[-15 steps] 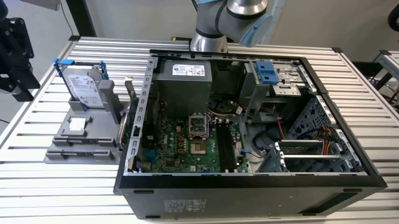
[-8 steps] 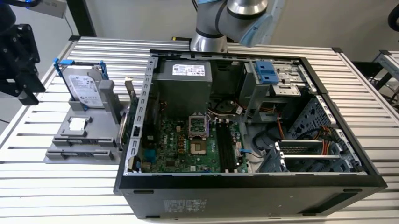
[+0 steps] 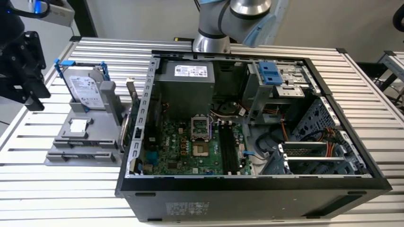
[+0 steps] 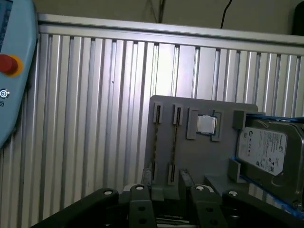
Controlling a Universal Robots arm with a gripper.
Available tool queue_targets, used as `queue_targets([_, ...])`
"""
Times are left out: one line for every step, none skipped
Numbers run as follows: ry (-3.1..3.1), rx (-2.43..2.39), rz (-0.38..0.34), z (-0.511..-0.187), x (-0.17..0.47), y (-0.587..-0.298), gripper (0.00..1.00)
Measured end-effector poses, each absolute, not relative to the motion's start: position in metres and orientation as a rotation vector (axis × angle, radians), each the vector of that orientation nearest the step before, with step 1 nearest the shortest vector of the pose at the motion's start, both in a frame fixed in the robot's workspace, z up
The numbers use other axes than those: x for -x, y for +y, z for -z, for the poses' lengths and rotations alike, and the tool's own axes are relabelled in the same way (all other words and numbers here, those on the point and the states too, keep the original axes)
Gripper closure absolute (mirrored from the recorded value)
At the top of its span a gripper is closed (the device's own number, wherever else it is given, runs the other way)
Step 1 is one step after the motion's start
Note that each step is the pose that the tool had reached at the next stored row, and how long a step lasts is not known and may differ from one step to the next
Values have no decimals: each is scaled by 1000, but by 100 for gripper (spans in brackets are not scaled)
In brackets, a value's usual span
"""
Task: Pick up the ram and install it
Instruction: 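Pick up the ram and move it above insertion slot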
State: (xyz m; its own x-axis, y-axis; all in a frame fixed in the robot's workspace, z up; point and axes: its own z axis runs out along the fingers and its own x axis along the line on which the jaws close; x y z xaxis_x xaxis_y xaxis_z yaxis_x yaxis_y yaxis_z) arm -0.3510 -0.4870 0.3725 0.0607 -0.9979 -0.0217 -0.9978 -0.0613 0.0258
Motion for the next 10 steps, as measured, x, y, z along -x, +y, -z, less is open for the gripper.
queue_targets([-2149,-2285,53,-371,351,-487,0])
queue_targets([-2149,-2285,53,-370,351,-487,0])
queue_targets([-2149,-2285,53,-369,350,-487,0])
queue_targets([-2149,-2285,53,-367,350,-487,0])
queue_targets([-2149,-2285,53,-365,350,-487,0])
queue_targets([-2149,-2285,53,-363,350,-487,0])
queue_targets([-2149,-2285,53,-362,350,-487,0])
queue_targets([-2149,-2285,53,-360,350,-487,0])
queue_targets([-2149,-2285,53,-358,350,-487,0])
queue_targets([-2149,-2285,53,-356,350,-487,0])
